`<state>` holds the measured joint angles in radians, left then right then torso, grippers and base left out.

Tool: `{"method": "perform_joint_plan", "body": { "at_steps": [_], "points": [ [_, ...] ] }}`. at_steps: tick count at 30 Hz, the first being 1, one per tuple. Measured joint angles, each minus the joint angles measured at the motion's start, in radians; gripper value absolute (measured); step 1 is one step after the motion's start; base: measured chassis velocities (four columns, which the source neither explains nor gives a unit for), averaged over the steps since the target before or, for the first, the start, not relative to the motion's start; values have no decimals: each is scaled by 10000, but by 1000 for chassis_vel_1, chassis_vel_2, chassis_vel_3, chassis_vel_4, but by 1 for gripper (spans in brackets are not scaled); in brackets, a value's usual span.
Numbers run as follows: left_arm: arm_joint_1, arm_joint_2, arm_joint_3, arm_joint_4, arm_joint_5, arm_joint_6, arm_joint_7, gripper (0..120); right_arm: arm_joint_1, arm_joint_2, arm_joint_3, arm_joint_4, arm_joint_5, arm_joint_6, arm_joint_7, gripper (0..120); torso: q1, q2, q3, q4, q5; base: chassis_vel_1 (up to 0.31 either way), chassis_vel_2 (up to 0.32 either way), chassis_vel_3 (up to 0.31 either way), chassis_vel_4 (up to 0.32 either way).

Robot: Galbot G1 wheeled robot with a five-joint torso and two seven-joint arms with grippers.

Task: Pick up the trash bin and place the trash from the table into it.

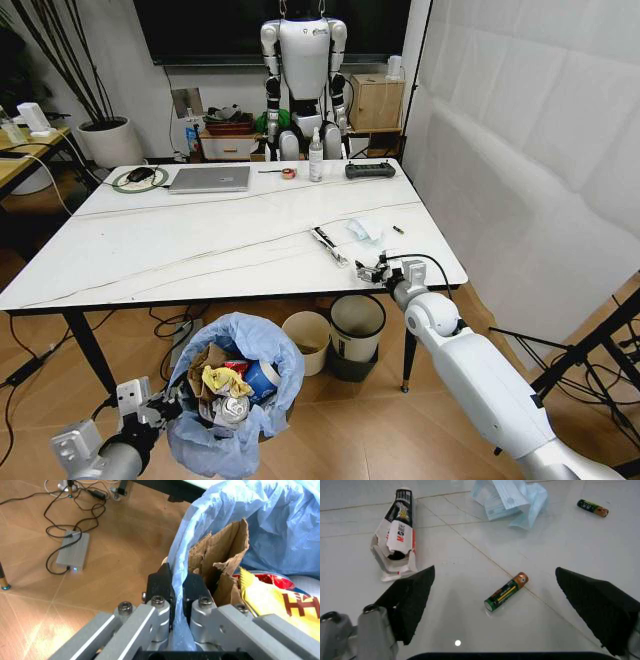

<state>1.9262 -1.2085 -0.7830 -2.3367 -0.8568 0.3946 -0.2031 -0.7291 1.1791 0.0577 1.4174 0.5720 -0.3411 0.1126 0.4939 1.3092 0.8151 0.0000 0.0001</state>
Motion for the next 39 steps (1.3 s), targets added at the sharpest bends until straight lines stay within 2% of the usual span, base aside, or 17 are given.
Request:
{"method": "perform_joint_plan", "body": {
  "at_steps": [5,9,11,15,16,22,25,33,36,38,39],
  "points": [
    [1,12,-12,-1,-30,0,0,0,-108,-78,63,-71,21,39,-111,72,0,0,0,0,0,0,0,0,0],
    [-7,49,-29,-3,-56,2,1,0,-237,-189,144,-46,41,62,-185,53,0,1,-2,0,-1,0,0,0,0],
    [-15,56,-30,-3,-66,5,1,0,-268,-220,162,-15,58,62,-194,51,0,1,-2,-1,-2,0,0,0,0],
    [-28,73,-28,-2,-78,13,1,0,-320,-283,195,44,85,61,-206,32,0,1,-2,0,-1,0,0,0,0],
    [-28,73,-28,-2,-78,13,1,0,-320,-283,195,44,85,61,-206,32,0,1,-2,0,-1,0,0,0,0],
    [-48,107,-28,22,-92,17,-1,0,-381,-333,97,162,86,67,-241,6,0,1,0,0,-1,0,0,0,0],
    [-51,114,-29,27,-97,18,-2,0,-383,-332,46,205,87,62,-241,0,0,1,0,0,0,0,0,0,0],
    [-97,109,-27,59,-144,24,-11,0,-380,-531,-33,474,347,414,-644,0,1,0,2,1,4,0,0,0,0],
    [-104,115,-45,59,-170,26,-13,0,-399,-1181,-177,1502,1870,1006,-1659,0,1,0,1,0,-2,0,0,0,0],
    [-100,125,-76,20,-211,28,-16,0,-468,-1644,-433,2306,2453,1593,-2683,0,1,1,1,2,0,0,0,0,0],
    [-100,125,-76,20,-211,28,-16,0,-468,-1644,-433,2306,2453,1593,-2683,0,1,1,1,2,0,0,0,0,0]
  ]
}}
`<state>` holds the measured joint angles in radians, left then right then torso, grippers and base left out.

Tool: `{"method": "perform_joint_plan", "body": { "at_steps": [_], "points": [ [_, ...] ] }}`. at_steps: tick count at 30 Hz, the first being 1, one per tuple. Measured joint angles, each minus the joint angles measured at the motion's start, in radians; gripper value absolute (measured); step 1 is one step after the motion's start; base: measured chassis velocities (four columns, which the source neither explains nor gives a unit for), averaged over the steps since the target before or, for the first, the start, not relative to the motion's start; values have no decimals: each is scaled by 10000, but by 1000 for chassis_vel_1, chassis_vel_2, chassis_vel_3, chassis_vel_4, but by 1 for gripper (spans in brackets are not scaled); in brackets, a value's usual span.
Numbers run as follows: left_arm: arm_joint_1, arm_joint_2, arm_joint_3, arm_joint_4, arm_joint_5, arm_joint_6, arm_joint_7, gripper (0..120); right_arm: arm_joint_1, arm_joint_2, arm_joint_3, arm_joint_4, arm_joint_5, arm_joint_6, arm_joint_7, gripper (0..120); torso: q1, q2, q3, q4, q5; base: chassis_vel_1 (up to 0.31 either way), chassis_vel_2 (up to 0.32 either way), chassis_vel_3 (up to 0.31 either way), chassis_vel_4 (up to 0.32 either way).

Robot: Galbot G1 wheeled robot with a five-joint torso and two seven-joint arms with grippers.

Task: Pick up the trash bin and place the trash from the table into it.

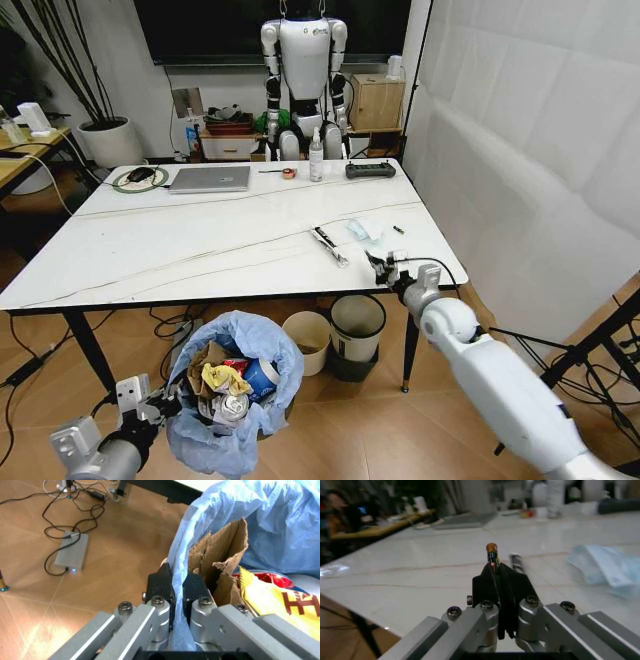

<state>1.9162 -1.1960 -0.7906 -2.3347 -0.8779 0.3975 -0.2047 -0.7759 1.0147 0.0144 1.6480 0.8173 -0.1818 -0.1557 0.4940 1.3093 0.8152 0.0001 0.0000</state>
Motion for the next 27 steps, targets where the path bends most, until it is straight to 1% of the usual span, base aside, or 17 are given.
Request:
{"method": "perform_joint_plan", "body": {
  "at_steps": [2,5,6,7,8,9,12,14,15,16,19,22,25,27],
  "points": [
    [-2,15,-26,-13,-20,2,-3,0,-82,-385,-302,759,300,287,-796,0,-1,0,-1,-2,-1,0,0,0,0],
    [-11,5,-27,-19,-30,5,-12,0,-111,-785,-1001,1691,418,505,-1498,0,-1,0,-1,-1,0,0,0,0,0],
    [-11,4,-27,-19,-31,7,-18,0,-90,-898,-1321,1966,424,550,-1630,0,-1,0,-1,-2,-3,0,0,0,0],
    [-11,7,-28,-19,-32,9,-22,0,-18,-1012,-1871,2326,424,593,-1745,0,-1,0,-1,-2,-1,0,0,0,0],
    [-11,7,-28,-19,-32,9,-22,0,-18,-1012,-1871,2326,424,593,-1745,0,-1,0,-1,-2,-1,0,0,0,0],
    [-12,13,-27,-19,-33,11,-22,0,40,-1053,-2153,2489,424,625,-1778,0,-1,0,-1,-1,-1,0,0,0,0],
    [-18,27,-27,-19,-43,14,-23,0,130,-1099,-2527,2718,424,649,-1833,0,-1,0,-1,0,0,0,0,0,0],
    [-45,51,-31,-22,-70,25,-44,0,364,-1148,-3505,3156,414,717,-1880,0,-1,0,-1,-1,-1,0,0,0,0],
    [-55,53,-33,-30,-82,33,-56,0,417,-1151,-3827,3251,347,751,-1902,0,-1,0,-1,1,-2,0,0,0,0],
    [-55,53,-33,-30,-82,33,-56,0,417,-1151,-3827,3251,347,751,-1902,0,-1,0,-1,1,-2,0,0,0,0],
    [-57,57,-62,-47,-116,48,-82,0,409,-1184,-4680,3280,-105,917,-2022,0,-1,0,-1,0,-1,0,0,0,0],
    [-60,55,-64,-54,-131,57,-92,0,326,-1167,-4891,3068,-559,1052,-2029,0,-1,0,-1,-2,-1,0,0,0,0],
    [-64,56,-62,-55,-132,62,-96,0,311,-1128,-4894,2938,-689,1128,-1989,0,-1,0,-1,-2,0,0,0,0,0],
    [-77,59,-55,-54,-138,70,-104,0,312,-1104,-4850,2836,-732,1168,-1921,8,-1,0,-1,-1,-1,0,0,0,0]
  ]
}}
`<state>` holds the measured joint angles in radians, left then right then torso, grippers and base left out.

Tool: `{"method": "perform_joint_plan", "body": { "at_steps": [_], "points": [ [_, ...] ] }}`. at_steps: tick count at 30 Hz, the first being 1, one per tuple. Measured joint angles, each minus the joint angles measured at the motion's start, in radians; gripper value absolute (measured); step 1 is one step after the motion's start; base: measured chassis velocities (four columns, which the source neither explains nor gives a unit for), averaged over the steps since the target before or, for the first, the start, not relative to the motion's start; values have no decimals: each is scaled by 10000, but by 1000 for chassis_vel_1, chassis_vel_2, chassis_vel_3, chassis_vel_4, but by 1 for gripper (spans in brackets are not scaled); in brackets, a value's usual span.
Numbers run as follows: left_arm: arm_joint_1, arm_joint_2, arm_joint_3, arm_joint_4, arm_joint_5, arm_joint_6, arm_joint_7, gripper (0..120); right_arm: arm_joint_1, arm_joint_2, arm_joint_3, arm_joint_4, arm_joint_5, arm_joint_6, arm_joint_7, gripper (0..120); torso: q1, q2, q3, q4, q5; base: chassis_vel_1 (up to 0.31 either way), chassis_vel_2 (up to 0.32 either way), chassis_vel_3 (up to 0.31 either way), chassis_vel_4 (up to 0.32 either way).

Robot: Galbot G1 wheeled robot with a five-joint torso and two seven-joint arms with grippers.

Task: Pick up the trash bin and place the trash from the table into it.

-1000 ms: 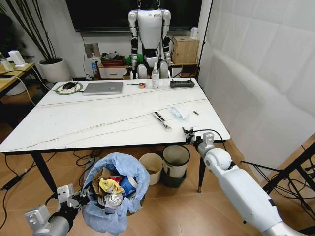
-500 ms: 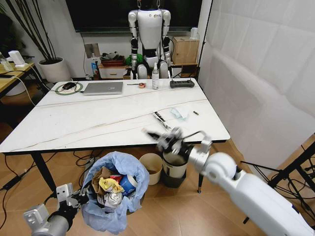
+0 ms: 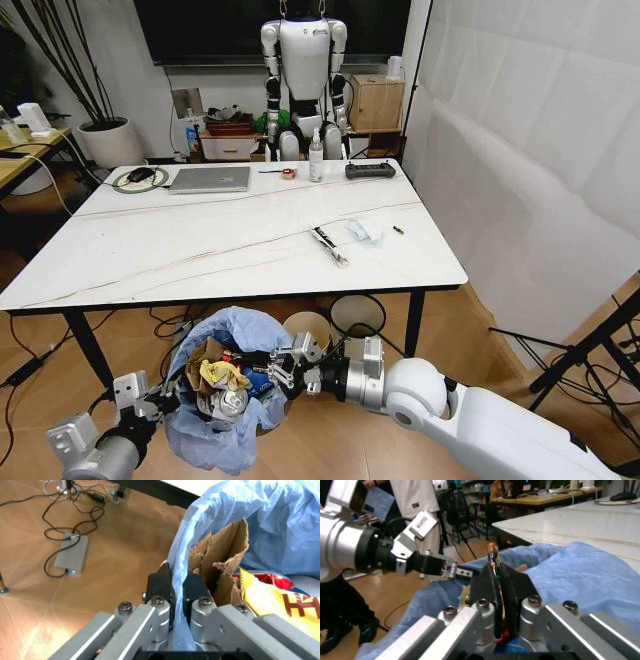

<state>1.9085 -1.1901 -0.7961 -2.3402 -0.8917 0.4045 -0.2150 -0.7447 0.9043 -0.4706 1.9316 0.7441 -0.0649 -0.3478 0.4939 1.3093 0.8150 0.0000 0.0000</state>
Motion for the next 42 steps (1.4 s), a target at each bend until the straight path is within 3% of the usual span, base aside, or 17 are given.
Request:
{"method": "perform_joint_plan", "body": {
  "at_steps": [13,17,18,24,27,32,42],
  "points": [
    [-122,60,26,65,-75,47,-56,0,-211,22,555,12,-15,125,182,52,0,0,0,-1,1,0,0,0,0],
    [-43,-7,49,76,-41,45,-33,0,341,519,1708,-162,688,71,795,72,0,0,0,1,0,0,0,0,0],
    [-43,-7,49,76,-41,45,-33,0,341,519,1708,-162,688,71,795,72,0,0,0,1,0,0,0,0,0],
    [19,-69,48,35,19,12,6,0,1187,1325,3971,-1753,1150,-1589,2686,97,2,0,1,2,1,0,0,0,0],
    [13,-68,40,12,21,10,6,0,1360,1395,4503,-2775,1152,-1883,3070,100,2,0,2,-1,2,0,0,0,0],
    [21,-80,51,-30,59,10,6,0,1763,1500,4987,-5080,660,-1335,3069,100,3,-1,2,-4,3,0,0,0,0],
    [233,-134,-75,-298,118,10,1,0,2511,2179,5269,-7093,-760,-2334,2584,100,0,-1,2,-1,1,0,0,0,0]
  ]
}}
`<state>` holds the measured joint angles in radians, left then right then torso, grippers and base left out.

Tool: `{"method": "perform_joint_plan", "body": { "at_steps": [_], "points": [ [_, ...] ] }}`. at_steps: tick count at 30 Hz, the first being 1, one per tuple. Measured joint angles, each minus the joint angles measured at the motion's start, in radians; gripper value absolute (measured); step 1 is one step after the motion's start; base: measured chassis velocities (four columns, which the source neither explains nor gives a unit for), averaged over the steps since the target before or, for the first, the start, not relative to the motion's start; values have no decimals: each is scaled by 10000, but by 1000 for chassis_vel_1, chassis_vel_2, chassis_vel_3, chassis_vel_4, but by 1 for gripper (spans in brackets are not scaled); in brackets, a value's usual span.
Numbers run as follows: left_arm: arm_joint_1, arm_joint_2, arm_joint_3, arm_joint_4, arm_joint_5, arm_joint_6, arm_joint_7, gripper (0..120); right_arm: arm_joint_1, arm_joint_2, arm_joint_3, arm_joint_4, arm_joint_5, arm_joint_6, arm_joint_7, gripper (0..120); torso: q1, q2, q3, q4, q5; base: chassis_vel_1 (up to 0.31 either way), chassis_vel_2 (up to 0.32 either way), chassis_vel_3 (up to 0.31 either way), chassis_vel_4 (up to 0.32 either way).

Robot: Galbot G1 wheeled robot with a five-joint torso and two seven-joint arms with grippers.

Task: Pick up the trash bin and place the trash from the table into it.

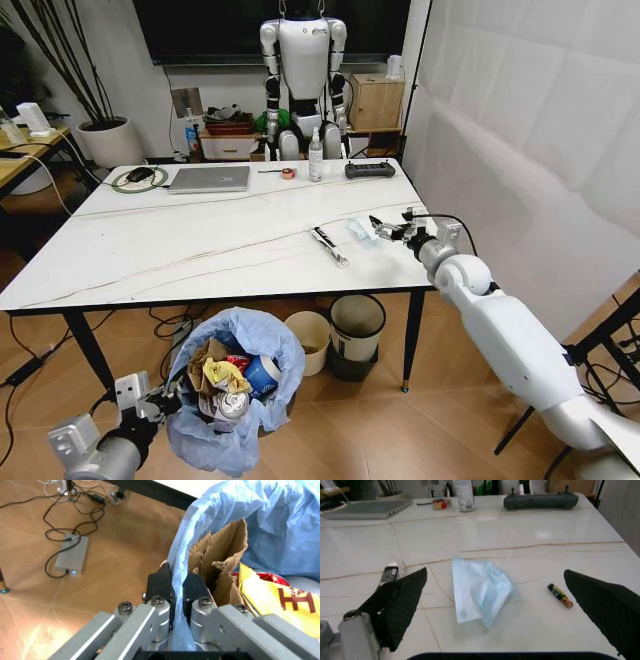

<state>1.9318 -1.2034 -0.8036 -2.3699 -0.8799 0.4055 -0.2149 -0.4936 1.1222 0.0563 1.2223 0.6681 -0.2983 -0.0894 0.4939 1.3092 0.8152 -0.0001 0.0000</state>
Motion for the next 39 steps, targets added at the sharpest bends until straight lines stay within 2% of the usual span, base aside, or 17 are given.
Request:
{"method": "perform_joint_plan", "body": {
  "at_steps": [3,9,23,39],
  "points": [
    [47,-50,-25,-95,22,0,0,0,412,390,-75,-1150,-401,204,-655,100,0,-1,0,1,2,0,0,0,0],
    [136,-141,-47,-219,94,-2,5,0,873,744,-55,-2284,-635,517,-1040,100,1,-1,0,3,2,0,0,0,0],
    [205,-318,-47,-332,221,-33,27,0,1481,677,109,-3692,-1164,949,-1176,100,0,0,-1,-1,0,0,0,0,0],
    [312,-467,-118,-540,328,-77,68,0,1957,1081,33,-5053,-1575,1296,-1684,100,0,0,-1,0,0,0,0,0,0]
  ]
}}
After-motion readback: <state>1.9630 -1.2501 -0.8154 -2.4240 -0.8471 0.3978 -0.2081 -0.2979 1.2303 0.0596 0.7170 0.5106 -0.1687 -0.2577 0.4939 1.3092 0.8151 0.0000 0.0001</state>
